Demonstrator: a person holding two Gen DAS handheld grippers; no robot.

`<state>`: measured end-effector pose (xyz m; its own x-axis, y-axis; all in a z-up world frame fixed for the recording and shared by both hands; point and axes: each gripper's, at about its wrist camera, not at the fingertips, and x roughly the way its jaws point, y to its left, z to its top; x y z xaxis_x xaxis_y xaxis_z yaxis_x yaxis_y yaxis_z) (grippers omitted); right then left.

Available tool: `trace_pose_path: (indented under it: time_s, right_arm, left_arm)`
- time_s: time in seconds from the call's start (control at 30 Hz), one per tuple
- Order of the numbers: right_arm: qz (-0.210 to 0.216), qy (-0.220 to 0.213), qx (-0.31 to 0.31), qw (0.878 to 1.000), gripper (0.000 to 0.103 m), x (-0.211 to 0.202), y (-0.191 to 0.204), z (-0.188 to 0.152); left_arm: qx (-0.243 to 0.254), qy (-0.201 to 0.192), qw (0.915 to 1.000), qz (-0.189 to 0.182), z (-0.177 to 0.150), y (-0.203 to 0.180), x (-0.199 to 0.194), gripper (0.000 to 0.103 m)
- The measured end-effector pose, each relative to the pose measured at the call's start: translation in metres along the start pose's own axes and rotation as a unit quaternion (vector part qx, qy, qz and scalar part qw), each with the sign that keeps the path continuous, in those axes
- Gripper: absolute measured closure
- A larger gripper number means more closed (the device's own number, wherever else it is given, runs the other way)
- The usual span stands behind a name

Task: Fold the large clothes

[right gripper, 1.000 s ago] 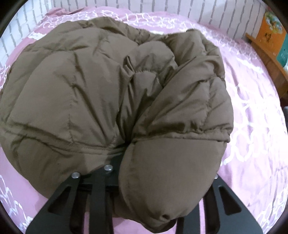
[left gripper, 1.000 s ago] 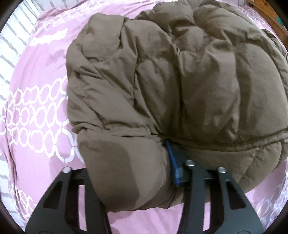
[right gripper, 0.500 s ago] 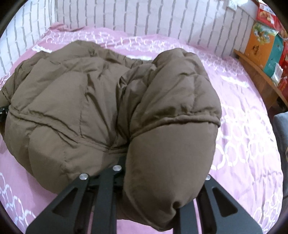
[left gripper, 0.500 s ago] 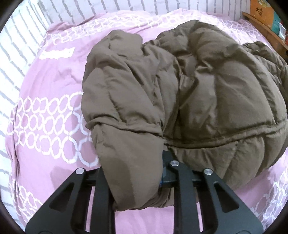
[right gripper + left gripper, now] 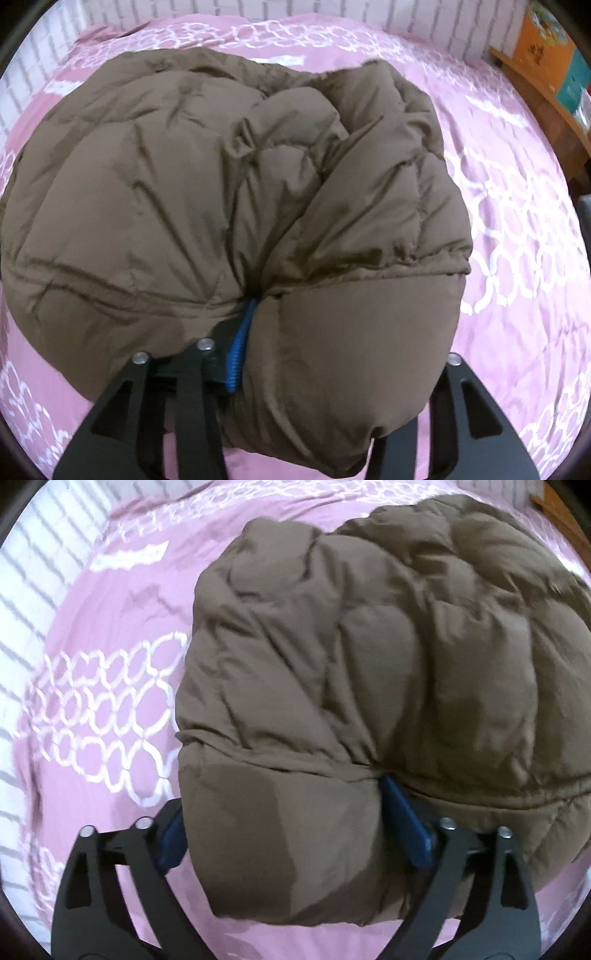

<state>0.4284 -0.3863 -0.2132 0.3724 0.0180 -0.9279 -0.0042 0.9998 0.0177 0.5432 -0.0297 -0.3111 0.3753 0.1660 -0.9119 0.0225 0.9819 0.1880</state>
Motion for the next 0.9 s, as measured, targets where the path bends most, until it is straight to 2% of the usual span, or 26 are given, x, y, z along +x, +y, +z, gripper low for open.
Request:
trace_pose_path:
  time_s: [0.17, 0.27, 0.33, 0.4, 0.53, 0.6, 0.83, 0.9]
  right_arm:
    - [0.0, 0.011, 0.018, 1.0, 0.043, 0.006, -0.007, 0.012]
    - [0.01, 0.017, 0.025, 0.999, 0.043, 0.014, -0.014, 0.022]
    - [0.011, 0.017, 0.015, 1.0, 0.043, 0.015, -0.016, 0.035]
    - [0.013, 0.017, 0.006, 1.0, 0.047, 0.024, -0.026, 0.063]
    - [0.01, 0.013, -0.01, 1.0, 0.053, 0.024, -0.021, 0.058]
    - [0.0, 0.01, -0.024, 1.0, 0.059, 0.023, -0.016, 0.06]
    - [-0.051, -0.025, -0.084, 0.995, 0.076, 0.005, 0.007, 0.061]
    - [-0.062, -0.037, -0.102, 0.992, 0.08, -0.006, 0.008, 0.062]
  left_arm:
    - [-0.002, 0.008, 0.9997, -0.022, 0.005, 0.008, 0.008, 0.009]
    - [-0.004, 0.018, 0.9984, -0.053, 0.006, 0.006, 0.011, 0.023]
    - [0.003, 0.019, 0.9984, -0.053, 0.007, 0.003, 0.011, 0.028]
    - [0.011, 0.019, 0.9983, -0.055, 0.009, -0.003, 0.011, 0.035]
    - [0.015, 0.018, 0.9979, -0.061, 0.011, -0.026, 0.002, 0.044]
    - [0.02, 0.012, 0.9981, -0.057, 0.01, -0.04, -0.006, 0.053]
    - [0.033, -0.001, 0.9993, -0.015, 0.004, -0.07, -0.034, 0.076]
    - [0.046, -0.01, 0.9989, 0.002, -0.009, -0.061, -0.053, 0.08]
